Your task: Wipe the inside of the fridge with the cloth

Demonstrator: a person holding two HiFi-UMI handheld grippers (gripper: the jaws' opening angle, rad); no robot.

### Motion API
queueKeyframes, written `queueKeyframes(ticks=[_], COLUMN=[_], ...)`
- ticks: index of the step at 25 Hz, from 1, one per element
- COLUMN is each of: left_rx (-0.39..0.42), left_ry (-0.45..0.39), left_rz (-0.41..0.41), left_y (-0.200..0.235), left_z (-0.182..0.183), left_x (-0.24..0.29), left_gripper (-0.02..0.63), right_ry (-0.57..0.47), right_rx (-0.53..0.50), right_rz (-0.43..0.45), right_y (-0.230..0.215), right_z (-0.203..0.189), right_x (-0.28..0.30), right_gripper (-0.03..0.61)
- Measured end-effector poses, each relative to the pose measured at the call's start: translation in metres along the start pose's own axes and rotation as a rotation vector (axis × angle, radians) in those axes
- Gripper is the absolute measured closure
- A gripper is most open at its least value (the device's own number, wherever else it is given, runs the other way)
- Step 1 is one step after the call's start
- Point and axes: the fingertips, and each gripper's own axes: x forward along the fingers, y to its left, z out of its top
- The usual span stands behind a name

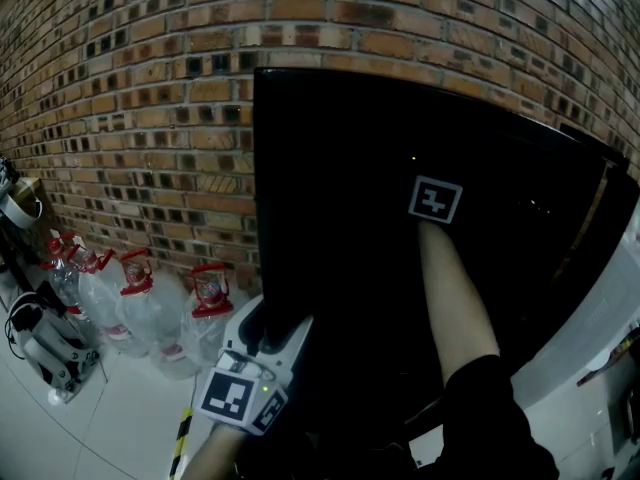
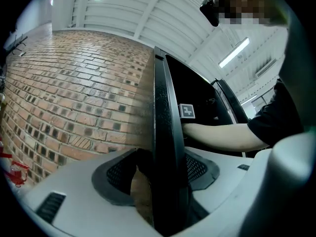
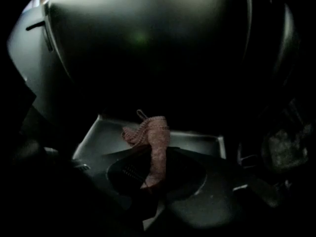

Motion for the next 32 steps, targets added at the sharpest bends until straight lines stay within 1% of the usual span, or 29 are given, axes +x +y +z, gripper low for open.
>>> queueKeyframes(ticks=[2, 5, 7, 10, 12, 14, 17, 21, 24, 29, 32], left_rx=[-0.002, -0.004, -0.005, -0.005, -0.003, -0.01, -0.015, -0.017, -0.019, -0.019, -0.02], left_ry=[-0.003, -0.007, -0.007, -0.013, -0.023, -0.023, -0.028, -0.028, -0.029, -0.031, -0.032], left_rz=[0.0, -0.002, -0.004, -0.005, -0.005, -0.01, -0.006, -0.007, -0.007, -0.003, -0.005], left_y=[0.0, -0.001, -0.001, -0.001, 0.0, -0.001, 0.0, -0.001, 0.0, 0.0, 0.0], left_z=[0.0, 0.0, 0.0, 0.001, 0.001, 0.0, 0.0, 0.0, 0.0, -0.002, -0.002], left_x=[0.0, -0.001, -0.001, 0.0, 0.0, 0.0, -0.001, -0.001, -0.001, -0.002, -0.002], left_gripper=[0.347, 0.347, 0.347, 0.347, 0.347, 0.345, 0.345, 0.345, 0.345, 0.345, 0.345], right_ry=[0.004, -0.003, -0.016, -0.048, -0.071, -0.076, -0.066, -0.056, -0.048, -0.036, -0.028], right_rx=[-0.03, 0.004, 0.056, 0.178, 0.236, 0.224, 0.19, 0.193, 0.237, 0.297, 0.388], right_rz=[-0.016, -0.045, -0.078, -0.131, -0.143, -0.149, -0.181, -0.262, -0.311, -0.349, -0.346], right_y=[-0.002, -0.005, -0.01, -0.028, -0.042, -0.049, -0.053, -0.065, -0.074, -0.076, -0.078], right_z=[-0.003, -0.005, -0.007, -0.01, -0.01, -0.01, -0.013, -0.018, -0.024, -0.03, -0.043], right_x=[-0.001, -0.003, -0.005, -0.01, -0.012, -0.012, -0.013, -0.017, -0.021, -0.024, -0.031], right_gripper=[0.503, 0.503, 0.503, 0.503, 0.503, 0.503, 0.503, 0.503, 0.503, 0.503, 0.503])
